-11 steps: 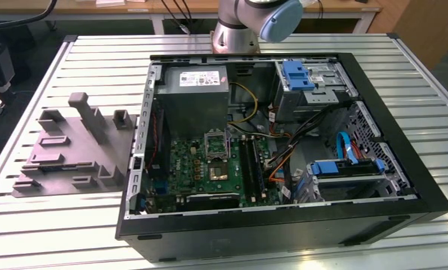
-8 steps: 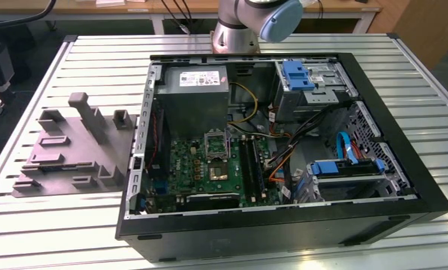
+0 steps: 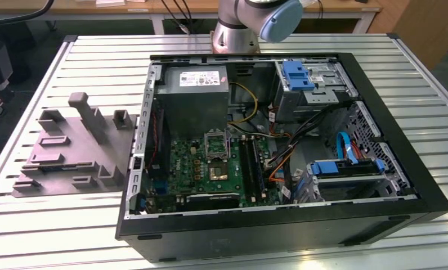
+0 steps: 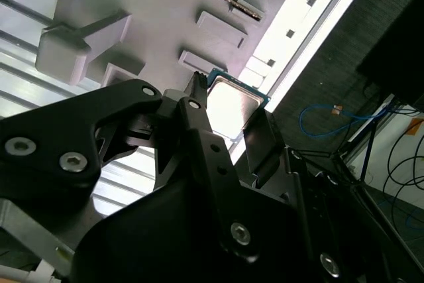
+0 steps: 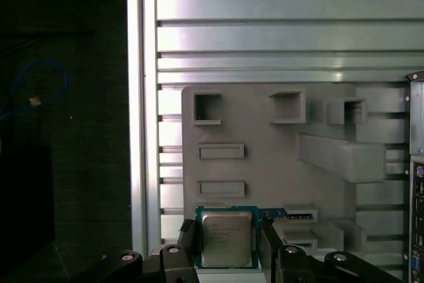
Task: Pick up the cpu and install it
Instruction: 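Pick up the cpu and move it towards the insertion slot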
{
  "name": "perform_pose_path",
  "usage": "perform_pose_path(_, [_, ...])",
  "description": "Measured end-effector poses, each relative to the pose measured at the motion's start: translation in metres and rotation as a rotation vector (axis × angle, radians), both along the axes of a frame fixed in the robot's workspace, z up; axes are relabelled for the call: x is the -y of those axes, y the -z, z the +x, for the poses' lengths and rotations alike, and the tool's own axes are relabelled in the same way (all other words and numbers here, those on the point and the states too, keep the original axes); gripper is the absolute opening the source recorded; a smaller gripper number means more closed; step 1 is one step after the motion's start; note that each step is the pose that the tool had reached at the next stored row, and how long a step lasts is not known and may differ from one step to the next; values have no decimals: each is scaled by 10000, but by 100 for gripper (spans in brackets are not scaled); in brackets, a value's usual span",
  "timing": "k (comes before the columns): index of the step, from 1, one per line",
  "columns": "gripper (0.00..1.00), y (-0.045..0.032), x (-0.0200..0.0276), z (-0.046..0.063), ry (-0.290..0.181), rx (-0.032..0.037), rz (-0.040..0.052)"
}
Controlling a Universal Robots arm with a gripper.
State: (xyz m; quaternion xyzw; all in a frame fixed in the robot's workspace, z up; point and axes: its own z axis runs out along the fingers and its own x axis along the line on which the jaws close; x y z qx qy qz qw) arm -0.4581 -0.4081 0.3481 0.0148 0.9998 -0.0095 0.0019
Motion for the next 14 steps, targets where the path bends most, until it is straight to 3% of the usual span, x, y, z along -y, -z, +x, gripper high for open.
perform_pose_path(14, [47, -57, -1, 0, 0, 0, 0])
